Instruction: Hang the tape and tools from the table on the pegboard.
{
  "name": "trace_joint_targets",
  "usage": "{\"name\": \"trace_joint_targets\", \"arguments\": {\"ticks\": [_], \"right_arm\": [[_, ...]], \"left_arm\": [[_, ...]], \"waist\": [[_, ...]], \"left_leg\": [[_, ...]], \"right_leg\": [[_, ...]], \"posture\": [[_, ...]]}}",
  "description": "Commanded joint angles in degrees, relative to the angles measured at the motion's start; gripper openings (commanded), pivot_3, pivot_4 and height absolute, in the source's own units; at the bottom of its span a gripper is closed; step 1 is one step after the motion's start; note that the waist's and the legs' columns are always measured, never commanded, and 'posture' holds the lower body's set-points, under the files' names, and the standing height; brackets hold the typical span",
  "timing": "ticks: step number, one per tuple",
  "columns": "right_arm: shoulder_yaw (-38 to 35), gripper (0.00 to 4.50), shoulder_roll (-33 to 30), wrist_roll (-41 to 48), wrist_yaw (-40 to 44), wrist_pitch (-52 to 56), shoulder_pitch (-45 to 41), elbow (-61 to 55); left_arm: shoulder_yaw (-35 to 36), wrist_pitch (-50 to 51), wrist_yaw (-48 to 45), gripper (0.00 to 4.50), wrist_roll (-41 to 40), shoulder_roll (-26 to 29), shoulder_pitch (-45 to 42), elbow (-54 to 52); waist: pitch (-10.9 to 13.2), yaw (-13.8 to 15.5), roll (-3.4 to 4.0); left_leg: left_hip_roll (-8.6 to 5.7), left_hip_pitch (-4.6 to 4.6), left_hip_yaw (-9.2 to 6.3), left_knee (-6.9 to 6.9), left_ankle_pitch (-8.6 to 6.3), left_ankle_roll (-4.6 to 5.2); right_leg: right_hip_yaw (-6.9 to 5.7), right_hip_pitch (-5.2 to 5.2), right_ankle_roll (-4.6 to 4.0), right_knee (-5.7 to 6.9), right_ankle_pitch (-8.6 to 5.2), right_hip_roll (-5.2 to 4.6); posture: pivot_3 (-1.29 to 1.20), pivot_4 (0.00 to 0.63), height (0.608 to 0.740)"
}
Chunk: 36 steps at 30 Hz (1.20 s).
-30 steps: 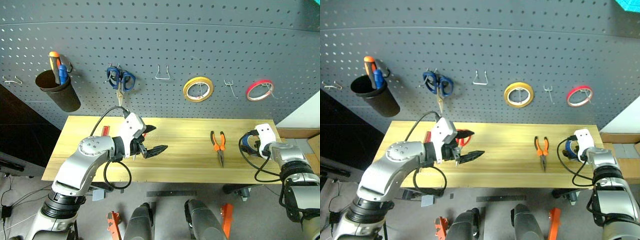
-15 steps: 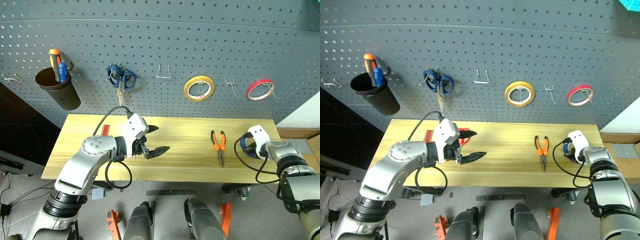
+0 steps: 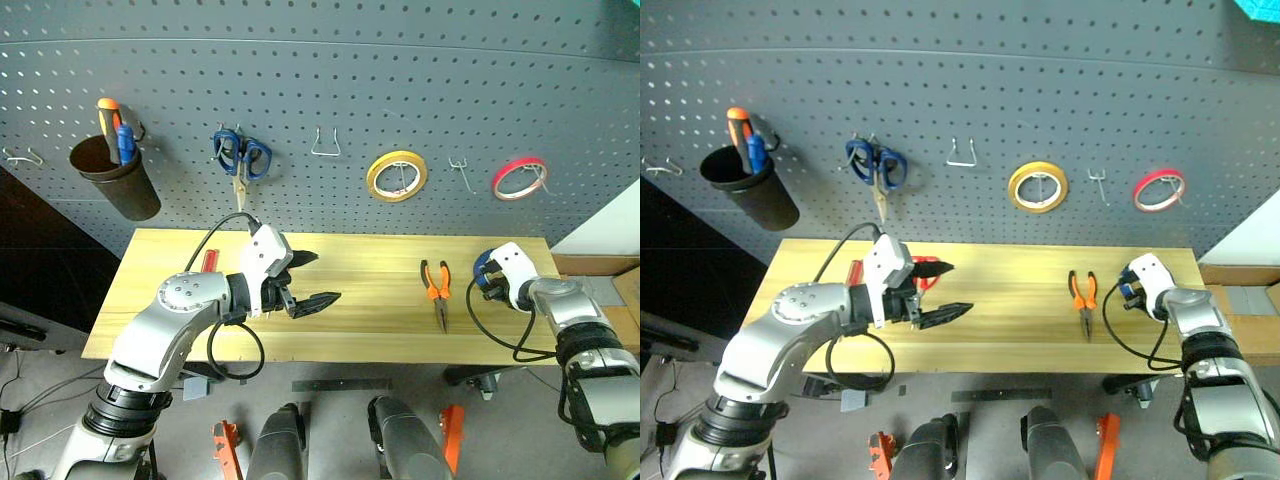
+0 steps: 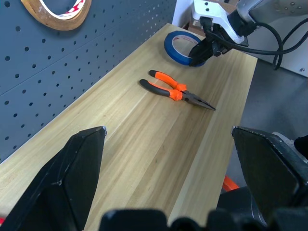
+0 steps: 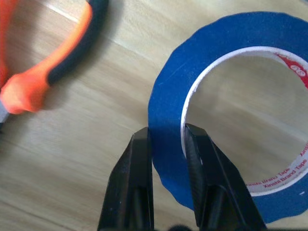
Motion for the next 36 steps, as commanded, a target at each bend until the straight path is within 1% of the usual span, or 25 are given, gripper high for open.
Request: {"name": "trace_joint_targets", "arguments": {"ticks": [1, 2, 3, 5, 6, 7, 9, 13, 18, 20, 25, 30, 33, 36], "right_arm": [[-6.69, 0.38, -1.14, 1.39, -1.37, 15.96, 19.64, -52.11], [-6.73, 0.38, -0.09, 1.40, -2.46, 18.83, 22.08, -58.00], [-5.61, 0.38, 1.39, 0.85, -3.96, 21.77, 24.72, -64.63], [-1.93, 0.38, 4.36, -0.82, -7.32, 26.71, 28.47, -75.28], [-0.15, 0.38, 5.63, -1.28, -8.77, 28.88, 29.27, -78.67], [1.75, 0.38, 6.71, -1.73, -10.16, 30.54, 29.37, -81.00], [4.18, 0.38, 7.78, -2.54, -12.14, 32.35, 28.35, -82.90], [5.09, 0.38, 5.74, -6.17, -15.22, 28.58, 25.65, -82.12], [8.58, 0.38, 2.14, -13.92, -19.94, 15.25, 22.41, -80.42], [9.89, 0.38, 2.71, -15.46, -20.94, 11.63, 19.49, -78.29], [10.60, 0.38, 5.92, -14.40, -20.59, 6.71, 13.10, -69.06], [9.16, 0.38, 5.78, -12.42, -18.54, -0.26, 7.88, -57.79], [7.39, 0.38, 5.68, -11.54, -19.08, -4.16, 5.55, -49.95], [6.67, 0.38, 6.02, -11.28, -19.44, -6.97, 3.80, -45.14]], "left_arm": [[1.72, -1.38, -0.96, 4.50, -2.22, -0.80, -2.75, -1.71], [1.60, -1.56, -1.23, 4.50, -2.24, -0.83, -2.93, -1.55], [1.52, -1.67, -1.39, 4.50, -2.34, -0.99, -3.23, -1.25], [1.24, -2.07, -1.76, 4.50, -2.29, -1.33, -3.92, -0.56], [1.07, -2.18, -1.84, 4.50, -2.18, -1.53, -4.31, -0.18], [0.96, -2.32, -1.90, 4.50, -2.08, -1.72, -4.64, 0.17], [0.54, -2.84, -2.16, 4.50, -1.81, -2.02, -5.14, 0.74], [0.32, -3.45, -2.09, 4.50, -1.75, -2.72, -5.61, 1.27], [0.76, -4.79, -0.93, 4.50, -1.05, -4.05, -5.69, 1.62], [0.95, -4.89, -0.58, 4.50, -1.05, -4.33, -5.73, 1.65], [0.72, -5.09, -0.47, 4.50, -0.71, -4.37, -6.23, 1.99], [0.52, -5.75, -0.63, 4.50, 0.12, -4.09, -6.67, 2.28], [0.67, -5.92, -0.57, 4.50, 0.51, -3.99, -6.68, 2.33], [0.85, -5.94, -0.58, 4.50, 0.68, -3.89, -6.60, 2.34]], "waist": [[-0.13, 0.84, 0.40], [-0.13, 0.83, 0.40], [-0.13, 0.35, 0.39], [-0.12, -0.47, 0.35], [-0.12, -0.67, 0.32], [-0.11, -0.90, 0.28], [-0.10, -1.25, 0.27], [-0.10, -1.76, 0.24], [-0.10, -1.85, 0.22], [-0.09, -1.87, 0.20], [-0.07, -2.05, 0.14], [-0.07, -1.94, 0.13], [-0.07, -1.88, 0.13], [-0.07, -1.83, 0.13]], "left_leg": [[0.01, -0.67, -0.35, 0.27, -0.04, -0.06], [0.00, -0.94, -0.41, 0.44, -0.13, -0.22], [0.01, -1.07, -0.41, 0.59, -0.19, -0.33], [-0.05, -1.06, -0.33, 0.69, -0.20, -0.33], [-0.05, -1.04, -0.28, 0.74, -0.20, -0.32], [-0.03, -0.99, -0.28, 0.74, -0.20, -0.32], [-0.01, -0.86, -0.26, 0.74, -0.09, -0.30], [-0.05, -0.60, -0.14, 0.80, 0.02, -0.22], [-0.01, -0.67, -0.10, 0.66, 0.00, -0.20], [-0.02, -0.68, -0.10, 0.59, 0.00, -0.20], [-0.01, -0.68, -0.10, 0.60, 0.00, -0.20], [-0.04, -0.68, -0.09, 0.63, 0.00, -0.19], [-0.04, -0.69, -0.11, 0.60, 0.00, -0.19], [-0.05, -0.70, -0.10, 0.62, 0.00, -0.19]], "right_leg": [[-0.13, -0.53, 0.17, 0.18, -0.11, 0.00], [-0.13, -0.85, 0.42, 0.53, -0.27, 0.06], [-0.10, -0.97, 0.49, 0.71, -0.32, 0.08], [0.05, -1.01, 0.48, 0.78, -0.31, 0.03], [0.09, -1.01, 0.47, 0.81, -0.30, 0.04], [0.09, -1.00, 0.64, 0.81, -0.40, 0.08], [0.13, -0.96, 0.64, 0.85, -0.41, 0.14], [0.22, -0.71, 0.57, 0.87, -0.32, 0.13], [0.22, -0.80, 0.55, 0.79, -0.33, 0.15], [0.23, -0.84, 0.55, 0.79, -0.33, 0.15], [0.23, -0.84, 0.52, 0.79, -0.31, 0.15], [0.23, -0.82, 0.28, 0.80, -0.17, 0.12], [0.20, -0.82, 0.24, 0.81, -0.15, 0.13], [0.21, -0.82, 0.23, 0.81, -0.14, 0.11]], "posture": [[-0.16, 0.264, 0.740], [-0.17, 0.265, 0.740], [-0.18, 0.266, 0.740], [-0.19, 0.268, 0.740], [-0.20, 0.268, 0.740], [-0.20, 0.268, 0.740], [-0.20, 0.264, 0.740], [-0.21, 0.261, 0.740], [-0.20, 0.257, 0.740], [-0.20, 0.257, 0.740], [-0.19, 0.255, 0.740], [-0.17, 0.248, 0.740], [-0.15, 0.242, 0.740], [-0.15, 0.241, 0.740]]}}
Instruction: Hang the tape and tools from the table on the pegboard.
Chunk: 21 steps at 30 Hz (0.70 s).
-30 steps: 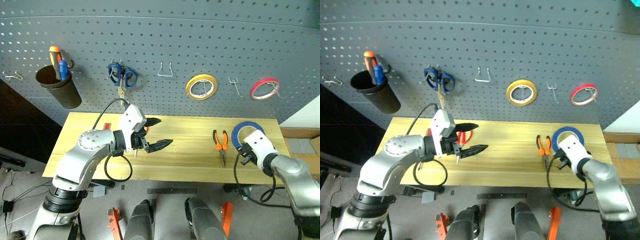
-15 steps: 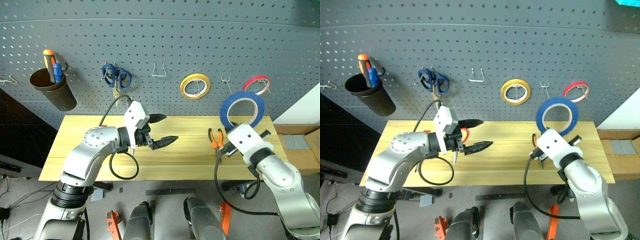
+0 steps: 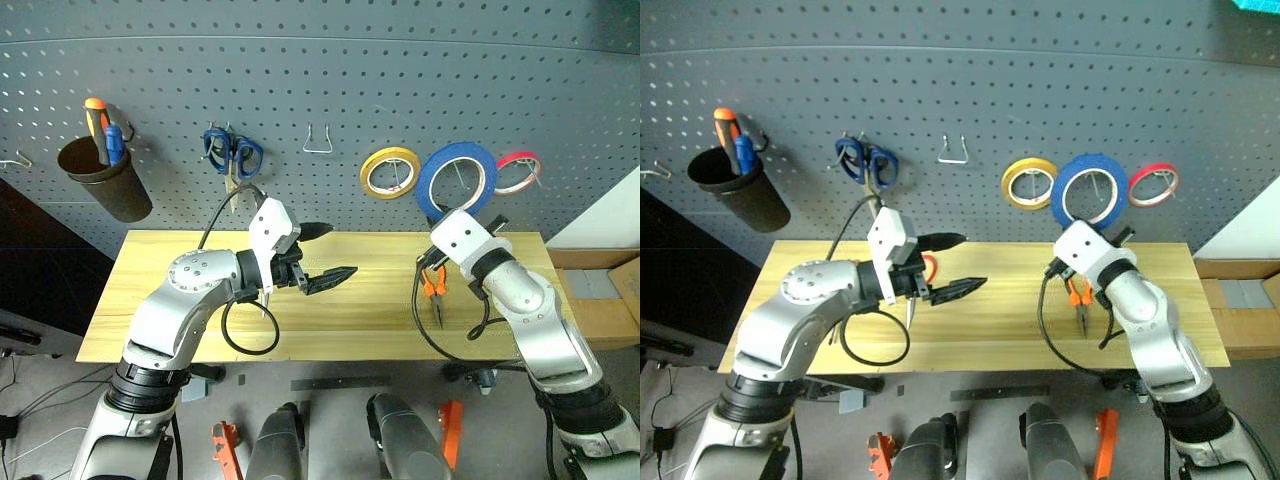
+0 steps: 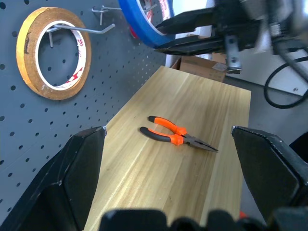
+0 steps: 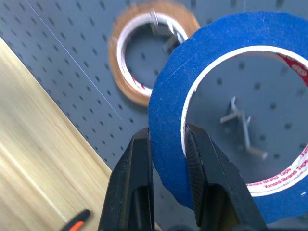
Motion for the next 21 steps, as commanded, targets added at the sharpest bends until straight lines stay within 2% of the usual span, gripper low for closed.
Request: {"name": "trace_joint_targets", "arguments": {"ticks": [1, 10, 11, 14, 21], "right_arm": [[-2.64, 0.38, 0.43, 0.72, -0.94, -4.42, -2.26, 3.54], [-3.80, 0.38, 4.72, 2.05, -2.99, -7.11, -5.85, 13.55], [-3.96, 0.94, 5.12, 2.20, -3.00, -6.82, -5.48, 13.36], [-4.23, 1.58, 6.23, 2.38, -2.68, -4.49, -2.31, 10.03], [-3.51, 4.02, 12.05, 3.75, -1.61, 8.13, 9.58, -6.19]], "left_arm": [[0.61, -1.51, 0.09, 4.50, 0.26, 0.31, -0.74, -0.92], [0.72, -2.78, 0.93, 4.50, 0.95, -0.36, -1.19, 0.21], [0.72, -2.87, 1.00, 4.50, 0.97, -0.35, -1.19, 0.27], [0.96, -3.03, 1.10, 4.50, 0.87, -0.16, -0.70, 0.28], [1.15, -4.31, -2.11, 4.50, 1.69, 4.02, 3.46, 0.79]], "waist": [[0.00, 0.03, 0.00], [0.00, 0.02, 0.00], [0.00, 0.03, 0.00], [0.00, 0.11, 0.00], [0.00, 0.19, 0.01]], "left_leg": [[0.00, 0.00, 0.00, 0.00, 0.00, 0.00], [0.01, 0.02, -0.01, 0.00, 0.00, 0.00], [0.01, 0.01, -0.01, 0.00, 0.00, 0.00], [0.01, 0.00, -0.01, 0.00, 0.00, 0.00], [0.04, 0.02, -0.09, -0.03, 0.00, 0.00]], "right_leg": [[-0.01, 0.00, 0.00, 0.01, 0.00, 0.00], [0.00, 0.00, -0.01, 0.06, 0.01, 0.01], [-0.01, 0.00, -0.01, 0.05, 0.01, 0.01], [-0.01, 0.00, -0.01, 0.05, 0.01, 0.00], [-0.04, -0.02, -0.01, 0.09, 0.01, 0.00]], "posture": [[-0.15, 0.242, 0.740], [-0.14, 0.243, 0.740], [-0.14, 0.243, 0.740], [-0.14, 0.243, 0.740], [-0.14, 0.250, 0.740]]}}
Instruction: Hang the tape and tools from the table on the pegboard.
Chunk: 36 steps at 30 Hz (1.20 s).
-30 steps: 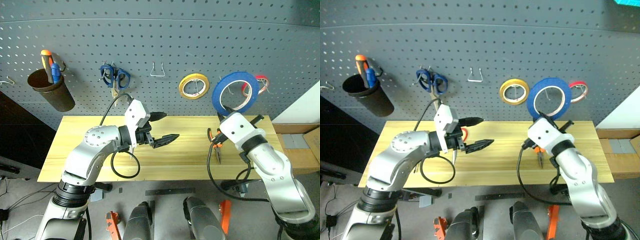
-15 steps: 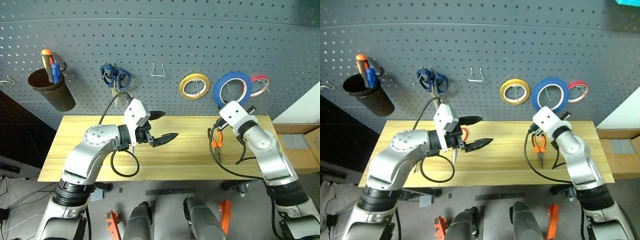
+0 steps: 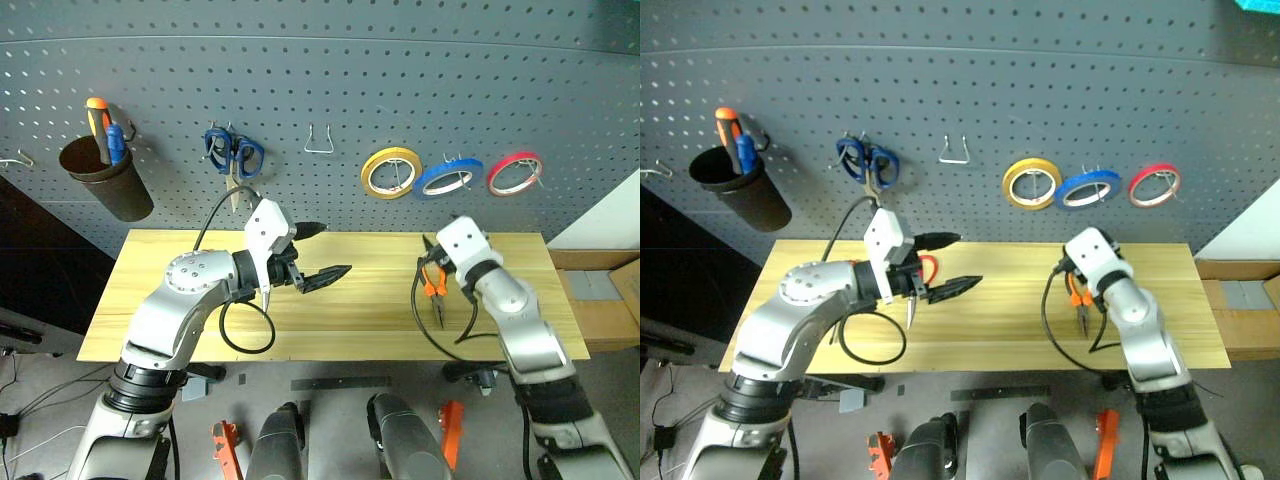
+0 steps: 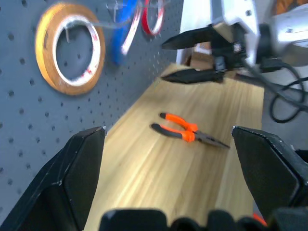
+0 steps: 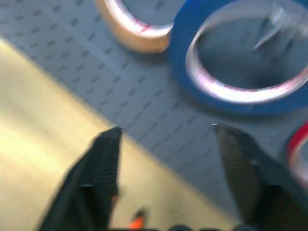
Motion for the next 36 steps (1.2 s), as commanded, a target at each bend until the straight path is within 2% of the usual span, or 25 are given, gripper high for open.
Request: {"name": "trace_joint_targets", "arguments": {"ticks": [1, 5, 9, 11, 16, 23, 36], "right_arm": [[0.20, 4.38, 3.14, 1.18, -0.28, 7.36, 3.26, -9.65], [-2.35, 4.47, 12.74, 3.34, -4.43, 21.99, 3.30, -10.85], [-8.49, 4.47, 19.38, 5.20, -9.64, 30.71, -3.11, -3.64], [-10.81, 4.47, 20.59, 5.78, -11.60, 32.82, -6.16, 0.26], [-15.39, 4.47, 20.63, 7.54, -15.72, 29.45, -14.06, 15.47], [-17.85, 4.47, 18.57, 9.42, -18.28, 25.40, -18.11, 28.86], [-21.04, 4.47, 12.59, 14.74, -17.31, 20.05, -27.43, 53.70]], "left_arm": [[0.87, -3.10, -2.42, 4.50, 1.84, 3.41, 1.50, 0.35], [-0.43, -8.21, -6.56, 4.50, 6.82, 9.36, 2.61, 6.94], [-1.07, -11.79, -8.33, 4.50, 9.00, 10.23, 1.31, 10.93], [-1.12, -12.54, -8.72, 4.50, 9.40, 9.86, 0.77, 11.66], [-1.99, -13.34, -8.84, 4.50, 10.38, 8.94, 0.25, 11.53], [-2.24, -13.01, -8.84, 4.50, 10.66, 8.35, 0.73, 10.29], [-2.58, -13.26, -8.82, 4.50, 11.05, 7.58, 0.94, 9.94]], "waist": [[0.00, -0.08, 0.00], [-0.01, -0.34, -0.01], [-0.01, -0.19, -0.01], [-0.01, -0.04, -0.02], [-0.02, -0.01, -0.03], [-0.02, -0.22, -0.03], [-0.06, -0.29, -0.08]], "left_leg": [[0.01, 0.00, 0.00, 0.01, 0.00, 0.00], [0.08, 0.10, 0.00, 0.01, 0.01, -0.01], [0.09, 0.06, 0.00, 0.07, 0.03, -0.02], [0.04, 0.01, 0.02, 0.07, 0.03, -0.02], [0.02, -0.19, 0.04, -0.02, 0.01, 0.00], [0.04, -0.54, 0.06, -0.03, 0.01, 0.01], [0.03, -0.51, 0.07, 0.03, 0.01, 0.01]], "right_leg": [[0.00, -0.01, 0.00, 0.01, 0.00, 0.00], [0.03, 0.01, -0.06, 0.02, 0.03, 0.12], [0.03, 0.00, -0.13, 0.00, 0.07, 0.13], [0.01, 0.00, -0.14, -0.03, 0.07, 0.05], [-0.02, -0.23, -0.15, -0.01, 0.08, 0.03], [-0.01, -0.59, -0.17, 0.03, 0.10, 0.04], [-0.01, -0.53, -0.18, 0.07, 0.13, 0.05]], "posture": [[-0.14, 0.251, 0.740], [-0.15, 0.253, 0.740], [-0.15, 0.253, 0.740], [-0.15, 0.252, 0.740], [-0.14, 0.251, 0.740], [-0.12, 0.250, 0.740], [-0.12, 0.245, 0.740]]}}
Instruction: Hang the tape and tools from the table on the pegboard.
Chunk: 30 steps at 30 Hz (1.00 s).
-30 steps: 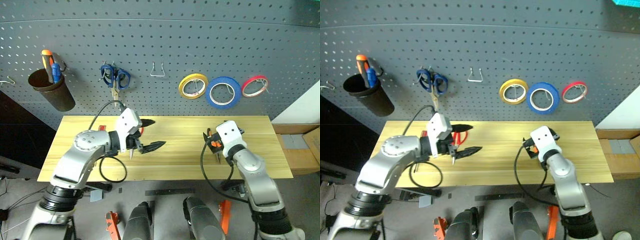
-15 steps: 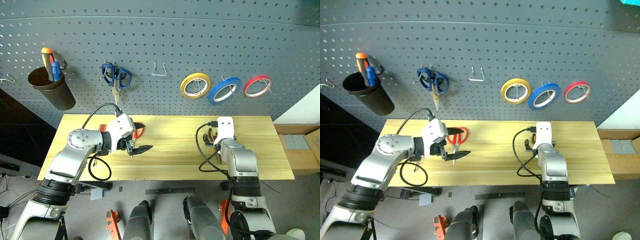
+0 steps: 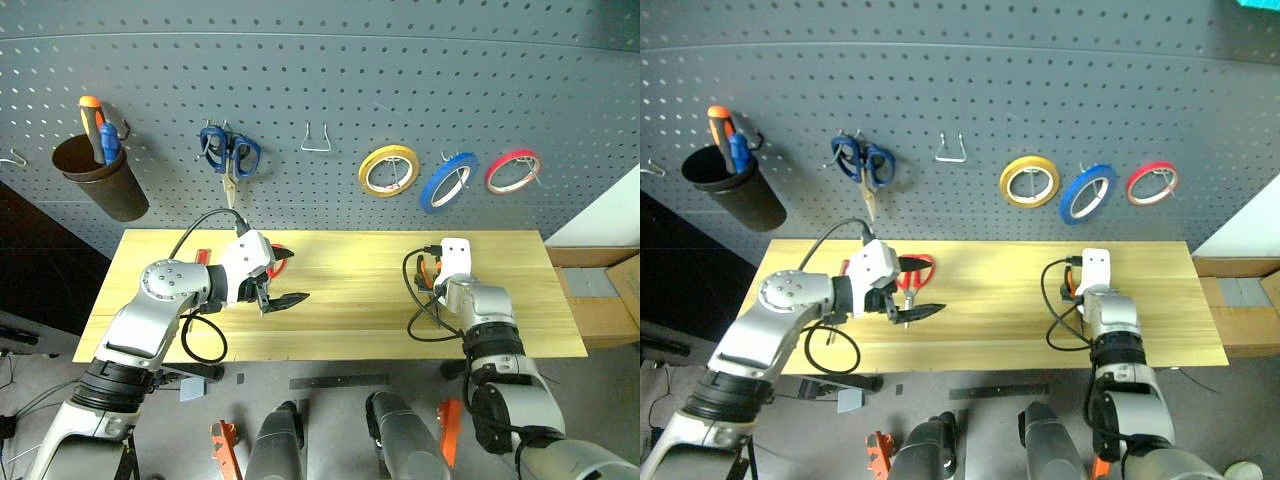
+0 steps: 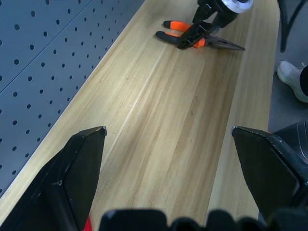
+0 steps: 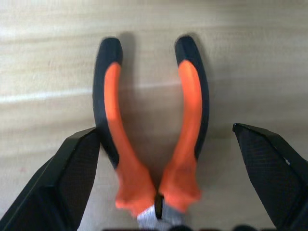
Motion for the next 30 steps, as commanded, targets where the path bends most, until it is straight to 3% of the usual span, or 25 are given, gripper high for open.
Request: {"name": "trace_joint_targets", "arguments": {"ticks": [1, 4, 10, 14, 20, 24, 30], "right_arm": [[-0.90, 4.47, -1.19, 1.79, 0.28, 0.79, -0.96, 5.31], [-0.47, 4.30, -1.85, 2.79, 0.84, 2.34, -1.73, 6.90], [-0.75, 2.75, -1.12, 4.51, -0.19, 3.02, -1.64, 5.47], [-1.16, 2.75, 0.45, 5.71, -1.80, 2.76, 0.03, -0.46], [2.62, 2.75, 3.17, 6.16, -1.77, 7.15, 7.17, -23.09], [12.40, 2.75, 4.17, 5.95, 0.06, 13.00, 17.29, -50.69], [28.34, 2.75, 0.38, 1.80, 0.07, 13.91, 24.22, -74.67]], "left_arm": [[0.01, -0.83, -0.13, 4.50, 0.23, -0.27, 0.17, -2.40], [-0.10, -1.10, -0.02, 4.50, 0.41, -0.38, 0.26, -2.28], [0.56, -0.38, 0.54, 4.50, -0.44, -1.33, 0.64, -2.36], [1.86, 0.43, 1.36, 4.50, -1.58, -2.20, 1.10, -2.59], [4.44, 1.96, 2.19, 4.50, -3.50, -1.94, 2.77, -3.96], [7.81, 2.43, 4.13, 4.50, -5.45, -2.41, 4.35, -5.42], [12.01, 5.05, 5.35, 4.50, -8.51, -1.64, 6.91, -8.07]], "waist": [[-0.04, 0.00, -0.03], [-0.09, -0.01, -0.10], [-0.21, -0.01, -0.21], [-0.21, -0.03, -0.21], [-0.21, -0.01, -0.20], [-0.20, 0.01, -0.17], [-0.21, 0.01, -0.17]], "left_leg": [[0.00, 0.00, 0.00, 0.01, 0.00, 0.00], [0.00, 0.02, -0.01, 0.01, 0.00, 0.00], [0.00, 0.03, -0.02, 0.02, 0.00, 0.00], [0.01, 0.02, -0.03, 0.02, 0.00, 0.00], [0.02, -0.02, -0.03, -0.01, 0.00, 0.00], [0.04, -0.12, -0.11, -0.01, 0.00, 0.00], [0.03, -0.17, -0.23, 0.04, 0.00, -0.01]], "right_leg": [[0.00, 0.01, 0.00, 0.00, 0.00, 0.00], [0.00, 0.03, 0.00, 0.00, 0.00, 0.00], [-0.01, 0.05, 0.00, 0.01, 0.00, 0.00], [-0.02, 0.03, 0.00, 0.02, 0.01, 0.00], [-0.01, -0.04, 0.00, 0.03, 0.01, -0.01], [-0.05, -0.12, 0.00, 0.01, 0.00, 0.00], [-0.13, -0.14, 0.01, 0.03, 0.00, 0.00]], "posture": [[-0.12, 0.244, 0.740], [-0.12, 0.240, 0.740], [-0.13, 0.232, 0.740], [-0.13, 0.229, 0.740], [-0.13, 0.227, 0.740], [-0.13, 0.225, 0.740], [-0.12, 0.226, 0.740]]}}
